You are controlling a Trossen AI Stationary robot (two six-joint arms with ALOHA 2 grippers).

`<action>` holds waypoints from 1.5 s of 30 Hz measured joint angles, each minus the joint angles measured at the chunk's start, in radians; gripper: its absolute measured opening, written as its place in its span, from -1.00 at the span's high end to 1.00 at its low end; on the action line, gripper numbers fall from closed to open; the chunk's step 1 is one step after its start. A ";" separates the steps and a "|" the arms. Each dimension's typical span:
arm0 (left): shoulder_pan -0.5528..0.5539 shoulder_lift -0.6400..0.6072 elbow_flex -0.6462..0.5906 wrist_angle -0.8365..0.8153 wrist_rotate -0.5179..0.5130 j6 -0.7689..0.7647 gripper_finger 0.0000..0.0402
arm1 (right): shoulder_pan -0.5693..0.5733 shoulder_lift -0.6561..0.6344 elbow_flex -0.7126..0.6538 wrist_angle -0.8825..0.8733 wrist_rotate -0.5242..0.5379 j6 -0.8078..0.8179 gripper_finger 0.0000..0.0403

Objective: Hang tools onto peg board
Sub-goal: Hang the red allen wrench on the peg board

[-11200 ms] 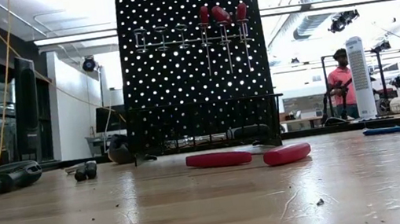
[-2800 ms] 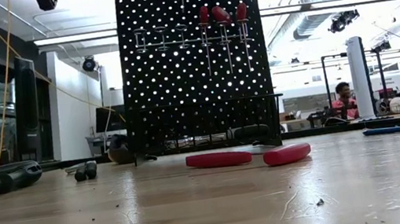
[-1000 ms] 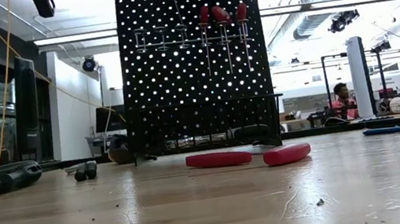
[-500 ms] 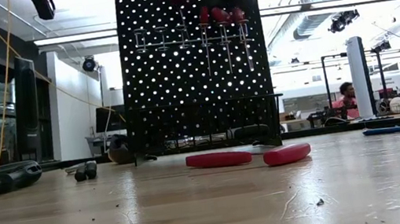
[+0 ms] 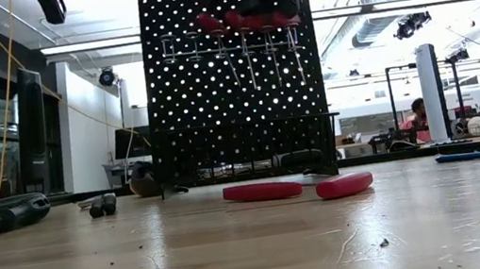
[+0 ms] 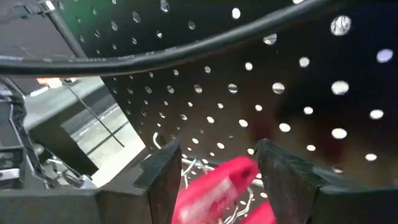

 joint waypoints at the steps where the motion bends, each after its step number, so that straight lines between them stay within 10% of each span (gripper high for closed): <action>1: 0.000 0.000 0.000 -0.001 0.004 0.000 0.17 | 0.004 -0.001 0.000 0.000 0.000 -0.013 0.01; 23: 0.000 -0.004 0.001 -0.093 0.034 -0.008 0.17 | 0.123 0.054 0.255 -0.162 -0.065 -0.061 0.01; 38: 0.000 -0.004 0.001 -0.105 0.029 0.000 0.17 | 0.215 0.515 1.050 -1.082 0.295 0.060 0.01; 45: 0.000 -0.004 0.000 -0.118 0.048 -0.036 0.17 | 0.183 0.551 1.010 -1.118 0.250 0.206 0.01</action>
